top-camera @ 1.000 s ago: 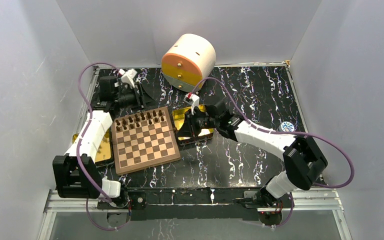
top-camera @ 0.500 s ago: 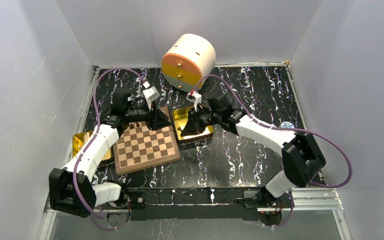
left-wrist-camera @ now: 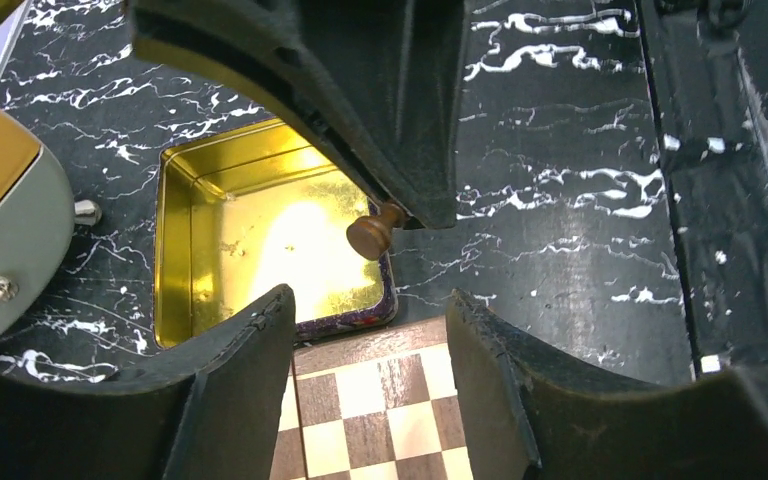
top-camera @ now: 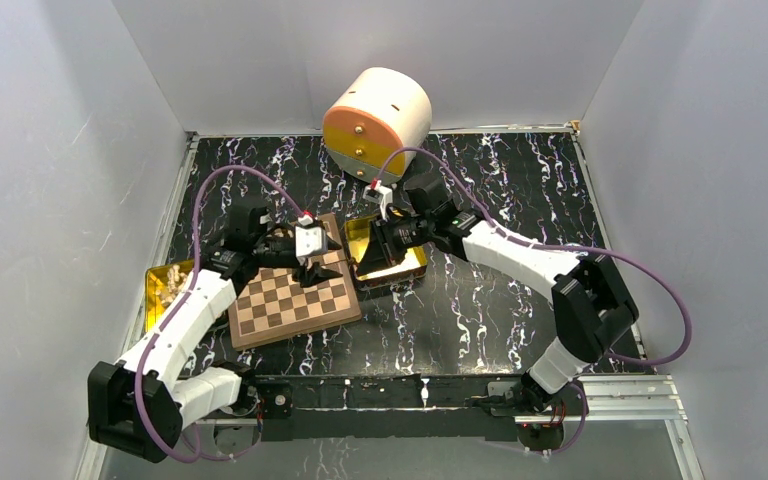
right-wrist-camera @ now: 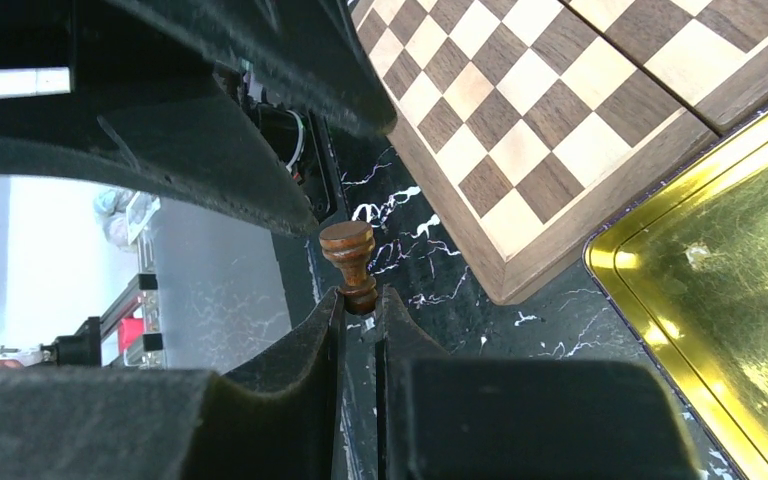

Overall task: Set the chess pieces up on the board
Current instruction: Place the chess piece on the chessboard.

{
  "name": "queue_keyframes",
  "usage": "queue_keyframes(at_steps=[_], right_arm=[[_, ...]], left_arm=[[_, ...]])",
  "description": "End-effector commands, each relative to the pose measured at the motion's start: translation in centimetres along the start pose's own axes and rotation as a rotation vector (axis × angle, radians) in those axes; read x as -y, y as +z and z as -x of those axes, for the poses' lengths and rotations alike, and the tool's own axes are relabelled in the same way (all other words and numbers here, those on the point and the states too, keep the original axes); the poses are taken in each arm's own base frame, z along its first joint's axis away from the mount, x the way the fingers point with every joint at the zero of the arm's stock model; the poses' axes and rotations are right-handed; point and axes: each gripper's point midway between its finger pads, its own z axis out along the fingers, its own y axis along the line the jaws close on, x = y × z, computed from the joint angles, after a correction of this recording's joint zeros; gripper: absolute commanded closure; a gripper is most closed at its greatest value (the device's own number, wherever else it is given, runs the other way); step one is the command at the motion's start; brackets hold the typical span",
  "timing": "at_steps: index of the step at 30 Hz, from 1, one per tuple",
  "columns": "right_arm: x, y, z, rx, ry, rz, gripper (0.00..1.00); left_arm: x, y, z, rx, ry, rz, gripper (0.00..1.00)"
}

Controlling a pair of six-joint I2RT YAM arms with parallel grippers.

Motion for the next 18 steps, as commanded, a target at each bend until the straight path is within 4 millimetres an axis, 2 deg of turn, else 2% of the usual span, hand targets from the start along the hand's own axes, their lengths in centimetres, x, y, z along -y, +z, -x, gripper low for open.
queue_keyframes(at_steps=[1,13,18], right_arm=[[-1.3,0.0,1.6,0.004,-0.005,0.061,0.87],[-1.2,1.2,1.5,-0.037,0.049,0.099,0.87],[-1.1,1.9,1.1,-0.061,0.064,0.104,0.88]], left_arm=[[1.1,0.2,-0.7,-0.044,0.164,-0.047,0.45],[1.4,0.8,-0.8,-0.102,0.259,-0.084,0.48],[0.8,0.7,-1.1,-0.136,0.293,-0.062,0.47]])
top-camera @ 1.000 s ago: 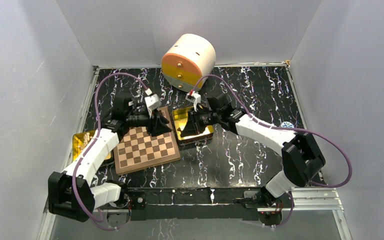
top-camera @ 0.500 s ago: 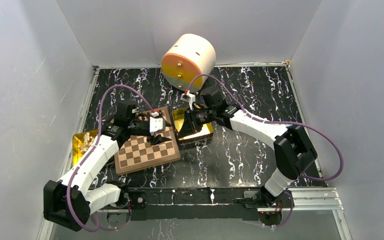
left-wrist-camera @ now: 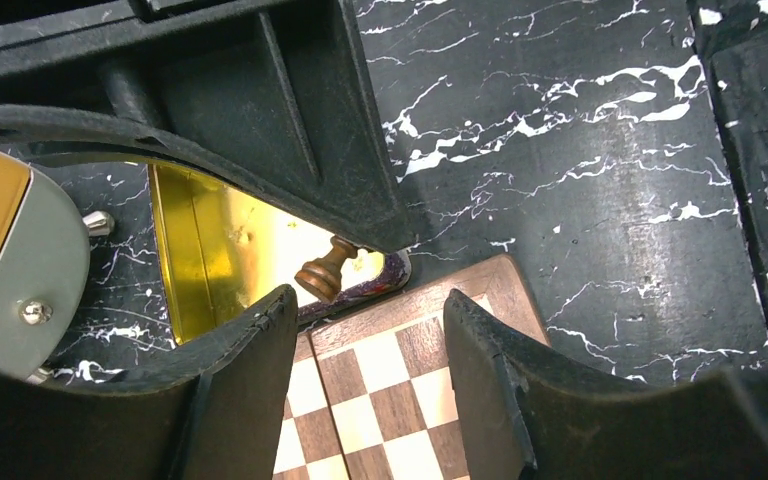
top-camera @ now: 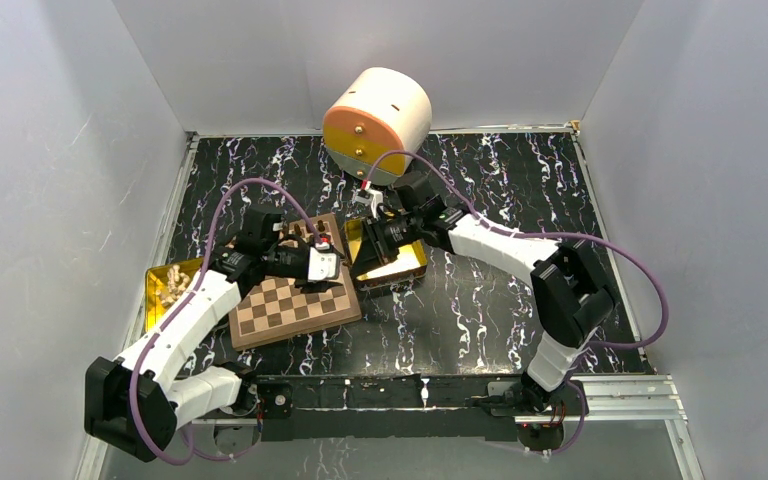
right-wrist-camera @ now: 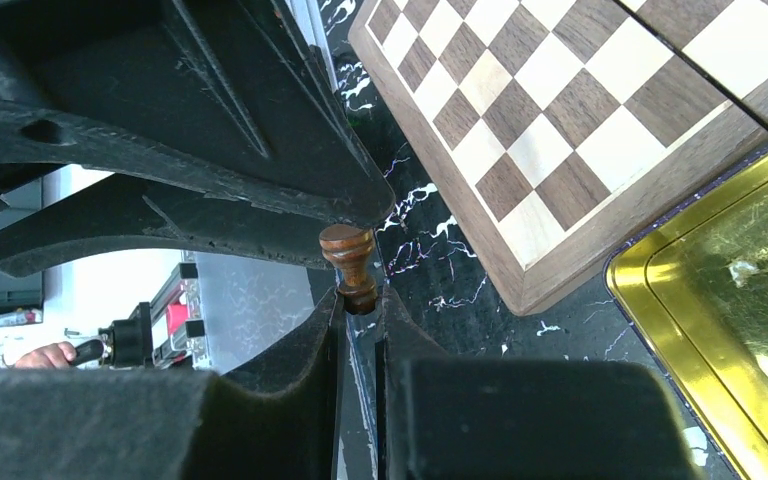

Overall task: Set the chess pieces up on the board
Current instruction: Place the chess piece on the chessboard.

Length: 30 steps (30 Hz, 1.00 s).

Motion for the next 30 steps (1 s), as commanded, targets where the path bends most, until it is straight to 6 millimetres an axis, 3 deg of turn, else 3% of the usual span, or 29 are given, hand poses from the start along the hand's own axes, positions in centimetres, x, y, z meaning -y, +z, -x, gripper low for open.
queue_keyframes(at_steps=[1,16,24,30], right_arm=[[-1.5,0.3,1.0,-0.003,-0.024,0.047,0.88],[-1.2,1.1,1.7,-0.022,-0.018,0.057,0.88],[-1.1,0.8,2.0,-0.007,-0.034,0.037,0.84],[-0.5,-0.4,3.3,0.09,-0.072,-0.064,0.83]], left_arm=[[-1.1,-0.5,0.8,-0.018,0.07,0.022,0.47],[-1.4,-0.2,0.9,-0.02,0.064,0.015,0.57],[-1.0,0.1,-0.1,-0.057,-0.001,-0.005,0.82],[-1.0,-0.2,0.1,-0.066,-0.082,0.015,0.92]])
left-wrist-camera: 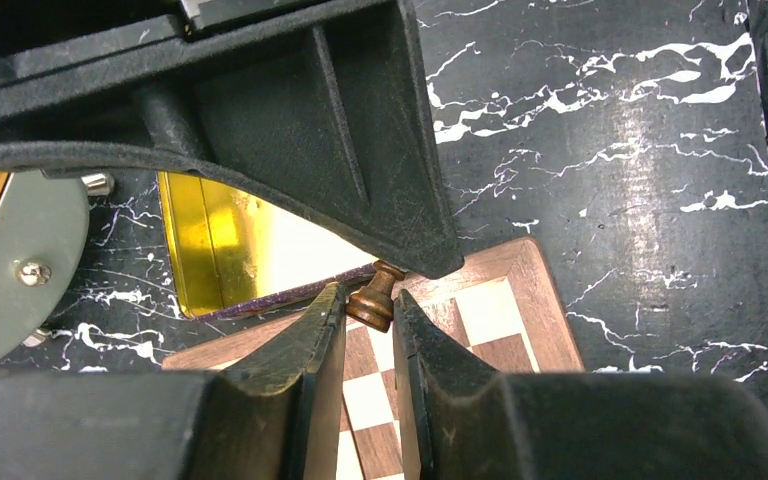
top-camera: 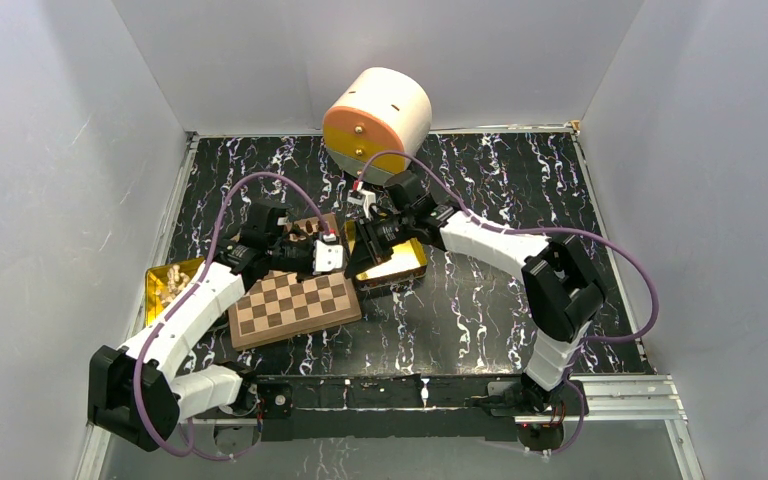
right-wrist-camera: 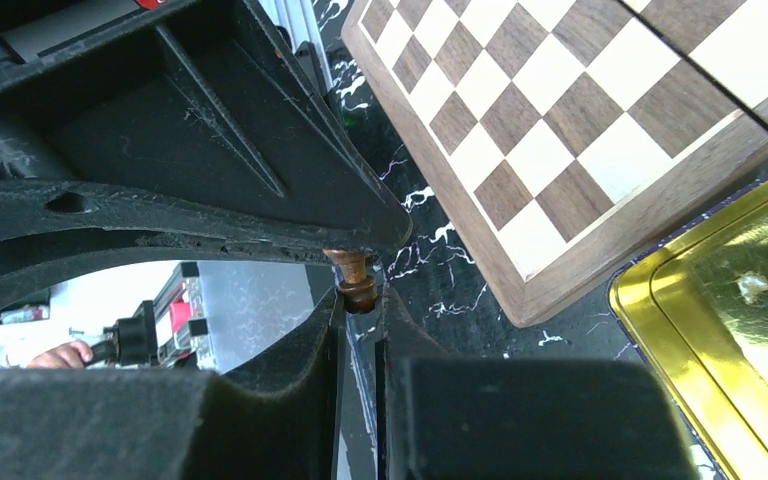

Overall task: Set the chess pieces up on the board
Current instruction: Place the chess piece on the chessboard.

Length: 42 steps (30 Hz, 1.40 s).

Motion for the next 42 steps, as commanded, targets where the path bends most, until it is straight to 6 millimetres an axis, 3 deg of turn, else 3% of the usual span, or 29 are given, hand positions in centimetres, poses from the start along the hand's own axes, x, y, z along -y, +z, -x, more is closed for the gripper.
queue_keyframes(at_steps=[1,4,8,13,17,26,37,42], right_arm=[[-1.3,-2.2,3.4,0.157,-0.106,-0.062,0.82],[-1.8,-3.0,4.4,0.231,-0.119,-0.078,0.79],[-2.3,-4.1,5.8,0.324,-0.145,-0.103,0.72],[-3.3,-5.3,7.0,0.445,-0.158,-0.103,0.68],[-3.5,-6.6,7.5,0.551,-0.139,-0.133,0.54],[-6.2,-9.9,8.4,0.736,-0.239,-0.122,0.56],[-6.9,-9.9,9.0,0.772,-0.15,-0.053,0.54],[-7.3,-10.0,9.5,0.778,-0.143,-0.044,0.63]], left_arm=[[0.1,-0.5,1.4,0.02,-0.093,0.0,0.94],[0.2,-0.3,1.5,0.029,-0.183,0.002,1.0],[-0.3,-0.1,1.6,0.037,-0.308,0.04,1.0],[-2.3,0.2,3.0,0.107,-0.504,0.129,1.0],[-4.2,-0.4,4.8,0.211,-0.639,0.24,1.0],[-6.7,-1.8,8.7,0.548,-0.82,0.361,1.0],[-6.4,-1.9,9.7,0.593,-0.82,0.32,1.0],[-6.3,-2.0,9.9,0.6,-0.816,0.319,1.0]])
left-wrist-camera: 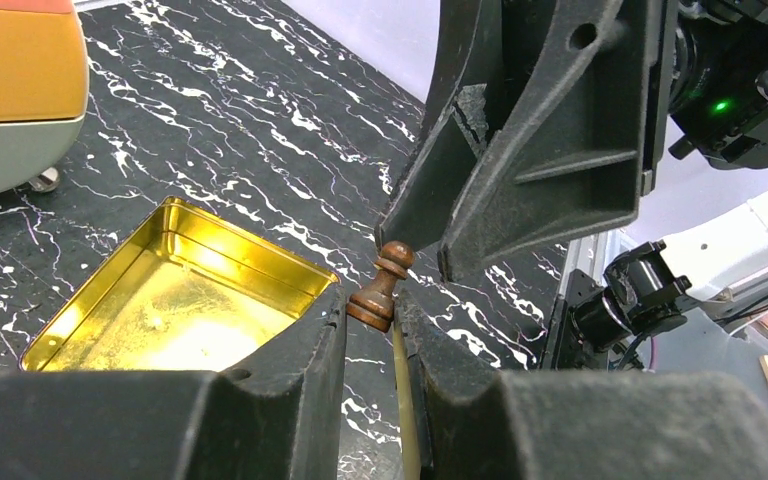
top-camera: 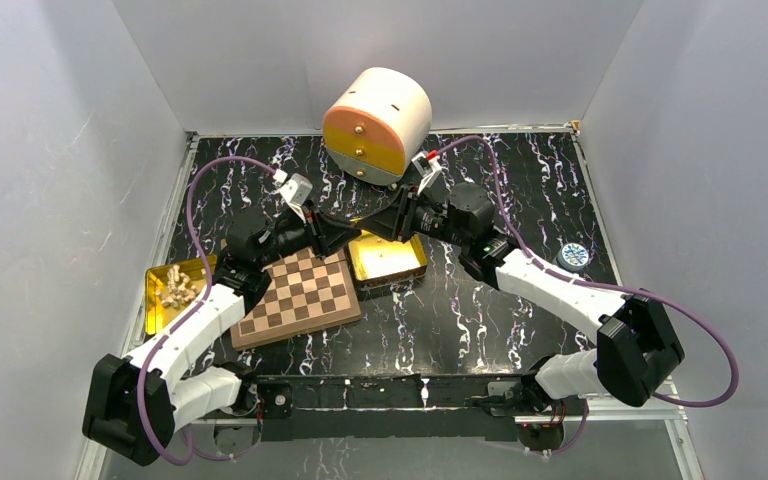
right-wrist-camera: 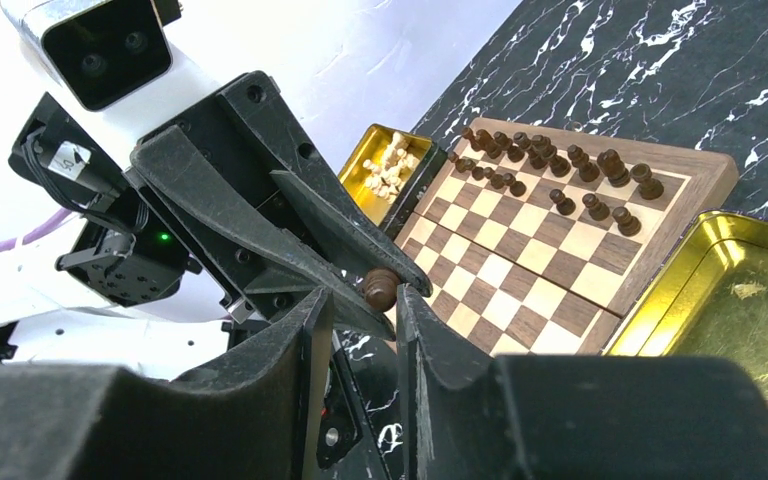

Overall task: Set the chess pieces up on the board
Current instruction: Place the chess piece on the chessboard.

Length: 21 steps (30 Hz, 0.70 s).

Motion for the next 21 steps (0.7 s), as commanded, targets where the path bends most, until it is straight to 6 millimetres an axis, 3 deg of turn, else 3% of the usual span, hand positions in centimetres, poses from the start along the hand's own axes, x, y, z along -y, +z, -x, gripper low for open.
queue_keyframes(at_steps=[1,7,12,16,21], right_arm=[[-1.59,0.27,2.05,0.066,-0.01,0.051,0.65],[-1.44,0.43,1.91,0.053,-0.004,0.046,0.7],[-1.18,0.86,1.68,0.032,0.01,0.042,0.69],[-1.36,0.91,1.9,0.04,0.003,0.047,0.75],[-1.11,0.87,1.86,0.047,0.003,0.039,0.7]], left_arm=[[1.55,-0.3,1.5,0.052,0.036,-0.048,1.0],[1.7,-0.34,1.56,0.059,0.039,-0.055,1.0],[1.94,-0.43,1.58,0.065,0.044,-0.06,1.0],[2.06,-0.42,1.59,0.064,0.046,-0.067,1.0],[1.88,-0.46,1.02,0.054,0.035,-0.062,1.0]])
